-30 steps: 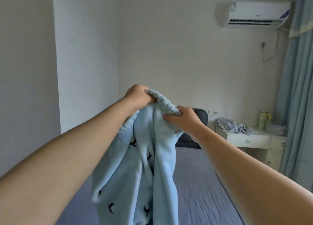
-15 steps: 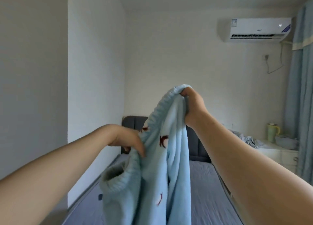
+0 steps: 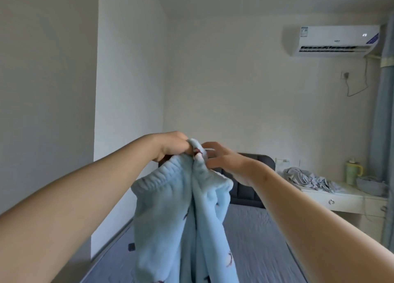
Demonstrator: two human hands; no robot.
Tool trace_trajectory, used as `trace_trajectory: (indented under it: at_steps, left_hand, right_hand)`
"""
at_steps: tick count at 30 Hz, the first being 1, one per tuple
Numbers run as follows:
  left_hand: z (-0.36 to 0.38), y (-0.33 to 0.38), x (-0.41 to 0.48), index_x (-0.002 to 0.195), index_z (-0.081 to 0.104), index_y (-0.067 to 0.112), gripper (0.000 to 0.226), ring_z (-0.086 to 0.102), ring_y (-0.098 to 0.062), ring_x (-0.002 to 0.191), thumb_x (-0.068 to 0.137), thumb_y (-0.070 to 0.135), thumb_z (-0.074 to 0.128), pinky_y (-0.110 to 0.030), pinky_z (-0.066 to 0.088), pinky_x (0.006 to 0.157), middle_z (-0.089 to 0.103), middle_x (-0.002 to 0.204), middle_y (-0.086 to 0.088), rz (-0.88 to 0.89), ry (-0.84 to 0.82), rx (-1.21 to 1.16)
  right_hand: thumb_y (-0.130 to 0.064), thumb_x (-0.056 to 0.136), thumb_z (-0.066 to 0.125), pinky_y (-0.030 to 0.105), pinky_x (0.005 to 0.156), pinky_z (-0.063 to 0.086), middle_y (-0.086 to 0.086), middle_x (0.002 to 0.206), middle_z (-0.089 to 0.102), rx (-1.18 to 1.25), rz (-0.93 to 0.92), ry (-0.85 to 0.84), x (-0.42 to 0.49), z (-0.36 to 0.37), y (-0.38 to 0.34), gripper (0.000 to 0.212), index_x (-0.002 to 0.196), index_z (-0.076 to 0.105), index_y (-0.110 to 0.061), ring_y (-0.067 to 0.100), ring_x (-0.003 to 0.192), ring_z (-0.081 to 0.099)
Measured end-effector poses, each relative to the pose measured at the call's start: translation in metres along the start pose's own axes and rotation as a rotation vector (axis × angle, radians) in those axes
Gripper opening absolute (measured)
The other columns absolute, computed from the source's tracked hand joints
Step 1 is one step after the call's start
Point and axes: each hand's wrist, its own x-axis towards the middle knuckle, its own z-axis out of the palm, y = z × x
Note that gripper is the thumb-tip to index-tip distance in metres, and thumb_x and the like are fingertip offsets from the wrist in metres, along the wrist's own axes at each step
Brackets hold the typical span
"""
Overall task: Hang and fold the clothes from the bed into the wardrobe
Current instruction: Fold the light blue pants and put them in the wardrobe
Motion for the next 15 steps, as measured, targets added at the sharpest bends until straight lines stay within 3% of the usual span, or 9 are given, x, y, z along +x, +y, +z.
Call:
trace_trajectory:
  at_steps: [2, 5, 8, 10, 12, 15]
  left_hand:
    - [0.000, 0.008, -0.002, 0.068, 0.070, 0.015, 0.022, 0.061, -0.021, 0.071, 0.082, 0.005, 0.058, -0.031, 0.052, 0.074, 0.066, 0.075, -0.006, 0.021, 0.018, -0.055]
    - [-0.004, 0.014, -0.002, 0.070, 0.067, 0.014, 0.020, 0.061, -0.022, 0.075, 0.085, 0.006, 0.057, -0.033, 0.051, 0.081, 0.065, 0.077, -0.006, 0.041, 0.132, -0.098]
    - [-0.004, 0.012, -0.005, 0.075, 0.063, 0.012, 0.016, 0.058, -0.022, 0.074, 0.086, 0.005, 0.053, -0.030, 0.050, 0.076, 0.062, 0.077, -0.007, 0.009, 0.120, -0.146]
    - [-0.006, 0.005, -0.009, 0.076, 0.061, 0.009, 0.014, 0.059, -0.020, 0.070, 0.088, 0.005, 0.054, -0.029, 0.050, 0.070, 0.062, 0.074, -0.008, -0.042, 0.054, -0.146]
    - [-0.013, -0.006, -0.015, 0.077, 0.061, 0.009, 0.011, 0.060, -0.016, 0.063, 0.086, 0.004, 0.058, -0.023, 0.052, 0.061, 0.064, 0.069, -0.006, -0.061, -0.009, -0.019]
    - [-0.022, -0.018, -0.024, 0.078, 0.062, 0.010, 0.008, 0.056, -0.011, 0.060, 0.083, 0.003, 0.064, -0.017, 0.048, 0.055, 0.060, 0.067, -0.001, -0.056, -0.070, 0.293]
  right_hand:
    - [-0.032, 0.075, 0.070, 0.038, 0.096, 0.047, 0.006, 0.121, 0.061, 0.240, 0.005, -0.093, -0.003, 0.006, 0.004, 0.057, 0.128, 0.050, -0.023, 0.020, 0.109, 0.060]
    - [-0.055, 0.071, 0.060, 0.044, 0.097, 0.046, 0.013, 0.125, 0.059, 0.616, -0.039, -0.061, -0.004, 0.008, 0.010, 0.068, 0.128, 0.053, -0.019, 0.028, 0.113, 0.059]
    - [-0.051, 0.072, 0.066, 0.045, 0.098, 0.047, 0.008, 0.124, 0.061, 0.393, -0.064, -0.068, -0.001, 0.014, 0.011, 0.066, 0.129, 0.050, -0.023, 0.024, 0.113, 0.060]
    - [-0.042, 0.075, 0.070, 0.045, 0.097, 0.048, 0.008, 0.117, 0.065, 0.208, 0.032, -0.097, 0.000, 0.016, 0.015, 0.059, 0.126, 0.052, -0.018, 0.024, 0.108, 0.063]
    - [-0.031, 0.085, 0.067, 0.044, 0.101, 0.046, 0.010, 0.114, 0.068, 0.119, 0.157, -0.225, -0.003, 0.015, 0.022, 0.041, 0.119, 0.059, -0.010, 0.025, 0.108, 0.064]
    - [-0.029, 0.089, 0.062, 0.039, 0.102, 0.045, 0.009, 0.118, 0.067, 0.001, 0.293, -0.382, -0.004, 0.013, 0.035, 0.035, 0.119, 0.060, -0.010, 0.023, 0.111, 0.062]
